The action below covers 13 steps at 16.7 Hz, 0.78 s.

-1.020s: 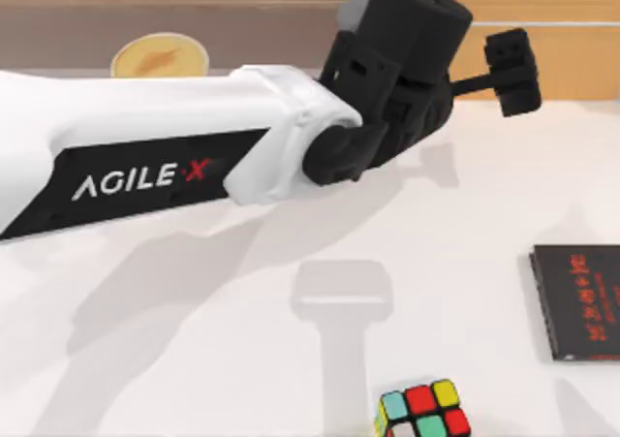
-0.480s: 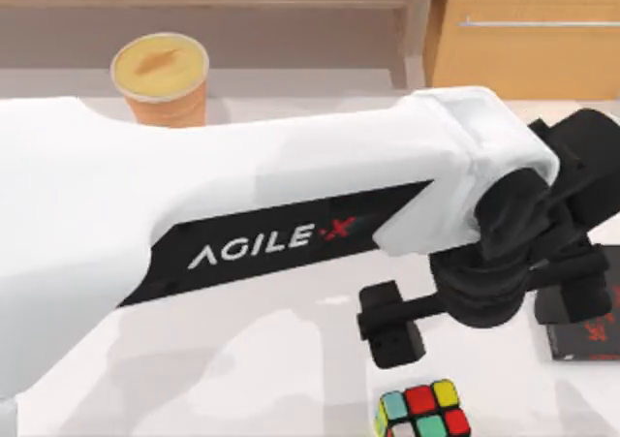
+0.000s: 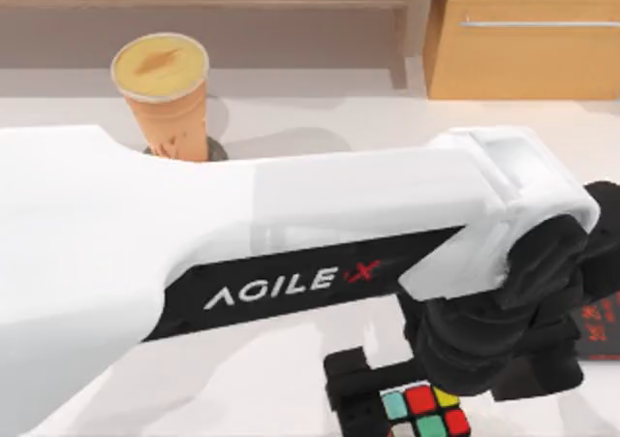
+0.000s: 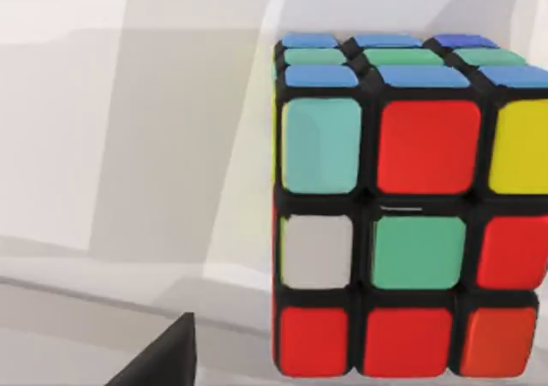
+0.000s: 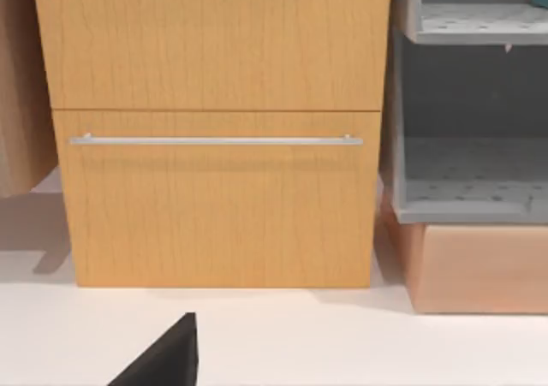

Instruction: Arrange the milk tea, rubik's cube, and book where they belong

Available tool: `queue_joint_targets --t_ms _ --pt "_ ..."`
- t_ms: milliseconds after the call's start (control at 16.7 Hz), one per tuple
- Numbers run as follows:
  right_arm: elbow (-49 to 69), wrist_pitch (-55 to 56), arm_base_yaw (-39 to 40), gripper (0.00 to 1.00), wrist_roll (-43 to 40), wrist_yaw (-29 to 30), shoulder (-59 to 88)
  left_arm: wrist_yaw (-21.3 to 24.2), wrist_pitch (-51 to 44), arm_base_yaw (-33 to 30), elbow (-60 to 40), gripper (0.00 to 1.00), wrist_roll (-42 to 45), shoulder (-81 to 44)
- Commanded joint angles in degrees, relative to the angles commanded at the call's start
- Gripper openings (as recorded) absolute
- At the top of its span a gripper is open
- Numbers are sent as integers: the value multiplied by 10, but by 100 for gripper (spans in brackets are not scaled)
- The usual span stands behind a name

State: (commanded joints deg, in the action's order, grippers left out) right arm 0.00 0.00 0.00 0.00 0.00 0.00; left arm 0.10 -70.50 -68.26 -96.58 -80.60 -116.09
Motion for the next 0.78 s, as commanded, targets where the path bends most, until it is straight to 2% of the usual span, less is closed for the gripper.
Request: queue_joint_targets --t_ms 300,780 --pt "0 0 0 100 0 0 0 0 11 2 9 100 2 -2" --pt "0 0 0 100 0 0 0 0 125 1 97 100 1 -28"
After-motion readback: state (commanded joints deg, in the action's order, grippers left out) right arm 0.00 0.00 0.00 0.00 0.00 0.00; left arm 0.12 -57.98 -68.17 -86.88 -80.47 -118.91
